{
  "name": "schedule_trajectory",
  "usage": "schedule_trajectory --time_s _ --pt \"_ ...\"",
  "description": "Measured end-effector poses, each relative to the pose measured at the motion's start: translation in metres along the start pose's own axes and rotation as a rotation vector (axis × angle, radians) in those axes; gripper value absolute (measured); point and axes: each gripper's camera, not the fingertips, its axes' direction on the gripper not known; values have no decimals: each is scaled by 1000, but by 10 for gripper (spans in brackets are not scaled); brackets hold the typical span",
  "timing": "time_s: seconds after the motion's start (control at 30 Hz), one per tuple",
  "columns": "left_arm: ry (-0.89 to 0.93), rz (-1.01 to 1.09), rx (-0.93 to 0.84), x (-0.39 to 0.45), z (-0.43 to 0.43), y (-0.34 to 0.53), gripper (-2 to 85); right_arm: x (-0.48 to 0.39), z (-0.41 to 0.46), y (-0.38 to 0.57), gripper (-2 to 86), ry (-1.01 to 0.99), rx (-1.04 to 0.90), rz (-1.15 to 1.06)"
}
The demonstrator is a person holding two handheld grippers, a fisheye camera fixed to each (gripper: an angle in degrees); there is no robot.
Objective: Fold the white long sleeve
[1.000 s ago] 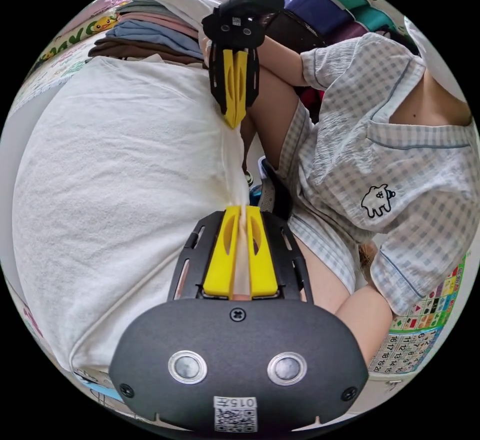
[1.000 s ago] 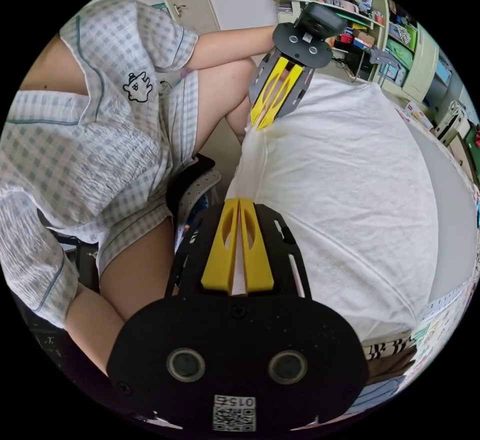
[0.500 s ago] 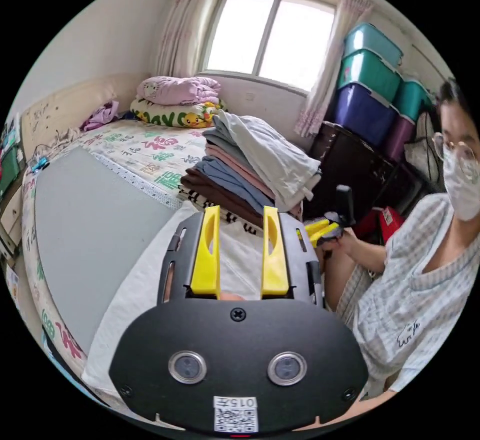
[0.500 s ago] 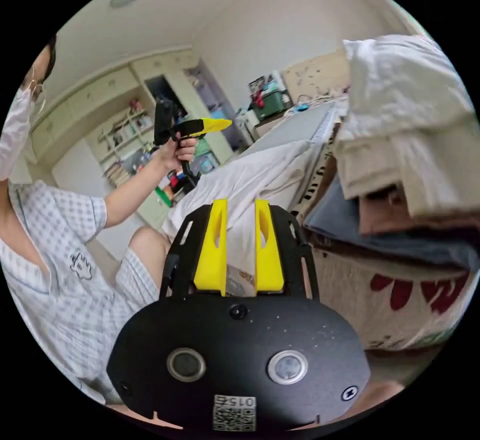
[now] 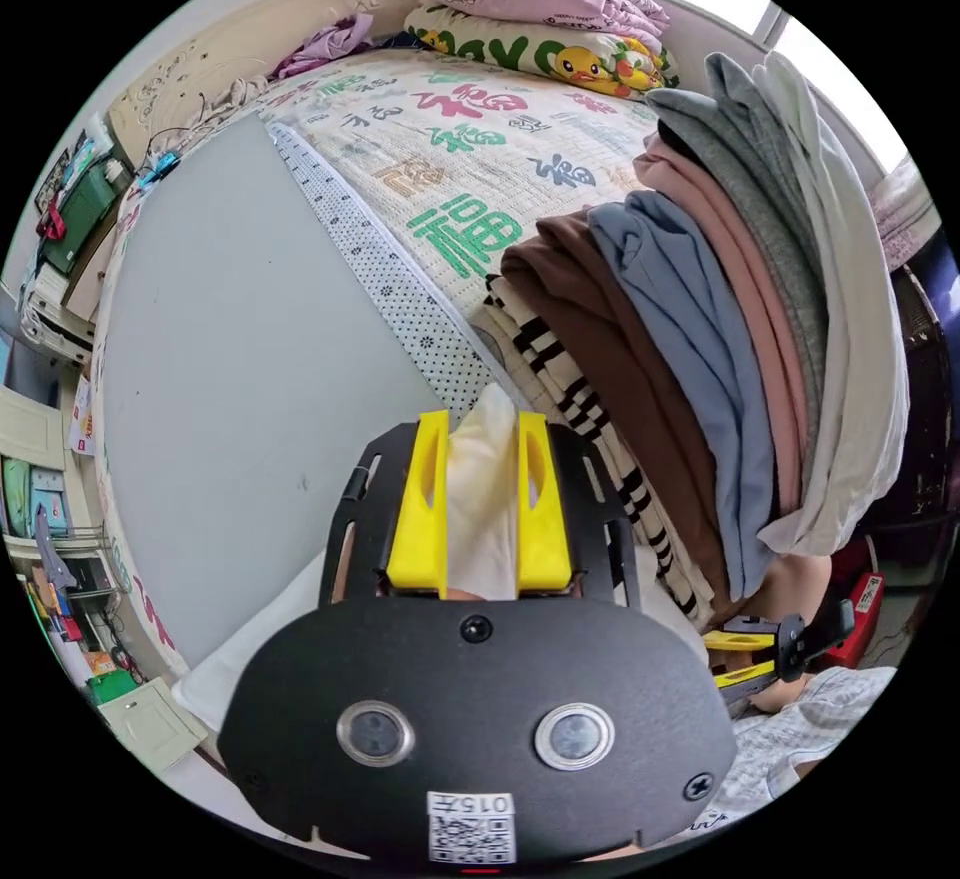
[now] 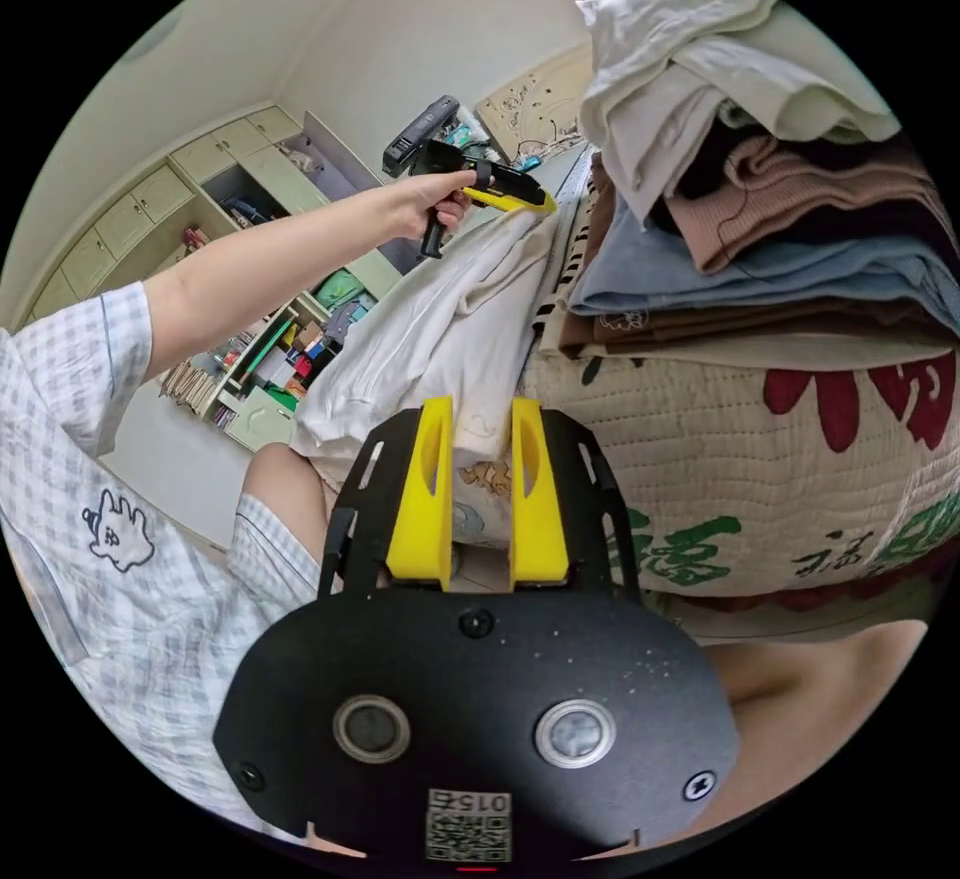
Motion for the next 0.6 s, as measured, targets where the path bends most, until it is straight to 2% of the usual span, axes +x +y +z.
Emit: schedule_trajectory --time_s 0.2,0.27,0.47,0.6 --pt "36 24 50 -11 -28 4 31 22 -9 10 24 -73 -11 -20" --pt "78 14 90 -19 -45 8 25 25 -13 17 17 -33 -4 -53" --pt "316 45 368 -51 -136 40 19 58 -84 38 8 74 170 -80" --pt "436 140 551 -82 -212 85 18 43 -140 49 7 -9 258 -223"
